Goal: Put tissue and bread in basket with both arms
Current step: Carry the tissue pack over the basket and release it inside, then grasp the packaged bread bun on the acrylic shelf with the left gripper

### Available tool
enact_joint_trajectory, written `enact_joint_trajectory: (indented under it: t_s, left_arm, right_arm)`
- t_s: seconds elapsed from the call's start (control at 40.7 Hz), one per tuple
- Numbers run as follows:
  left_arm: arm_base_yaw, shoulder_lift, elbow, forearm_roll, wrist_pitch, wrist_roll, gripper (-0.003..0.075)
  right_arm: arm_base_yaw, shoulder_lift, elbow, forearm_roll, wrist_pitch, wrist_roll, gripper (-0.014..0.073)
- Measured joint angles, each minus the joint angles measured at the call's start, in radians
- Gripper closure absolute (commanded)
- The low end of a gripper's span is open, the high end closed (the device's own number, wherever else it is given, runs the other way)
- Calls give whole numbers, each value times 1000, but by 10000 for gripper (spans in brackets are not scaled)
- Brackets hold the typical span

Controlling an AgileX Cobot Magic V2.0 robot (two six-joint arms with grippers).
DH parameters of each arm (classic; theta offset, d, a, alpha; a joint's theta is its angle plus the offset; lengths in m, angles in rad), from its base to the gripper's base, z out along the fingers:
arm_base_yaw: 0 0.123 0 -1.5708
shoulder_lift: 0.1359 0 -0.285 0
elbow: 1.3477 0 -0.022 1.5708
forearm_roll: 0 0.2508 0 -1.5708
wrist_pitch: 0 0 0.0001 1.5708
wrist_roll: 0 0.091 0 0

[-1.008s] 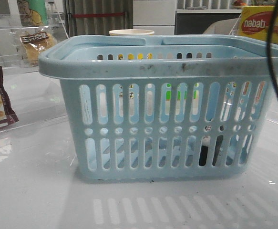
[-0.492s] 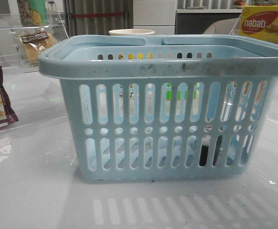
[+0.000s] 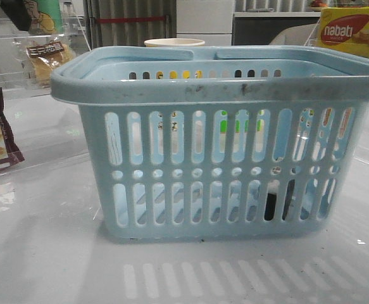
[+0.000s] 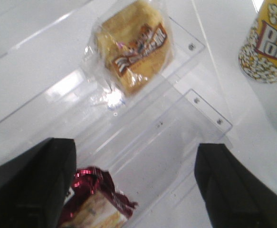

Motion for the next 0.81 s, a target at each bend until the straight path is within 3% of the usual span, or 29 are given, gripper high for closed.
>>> enact_joint_trajectory:
  t_s: [0.246, 0.565, 0.688, 0.811]
  left_arm:
    - [11, 198, -154, -7, -67, 0, 151]
    - [11, 325, -181, -8, -241, 0, 160]
    - [11, 337, -181, -8, -263, 0, 223]
    - [11, 337, -181, -8, -289, 0, 338]
  right_arm:
    - [0, 0, 0, 0, 0, 0, 22]
    - [0, 0, 0, 0, 6, 0, 22]
    - [0, 0, 0, 0, 7, 0, 22]
    - [0, 0, 0, 0, 7, 0, 22]
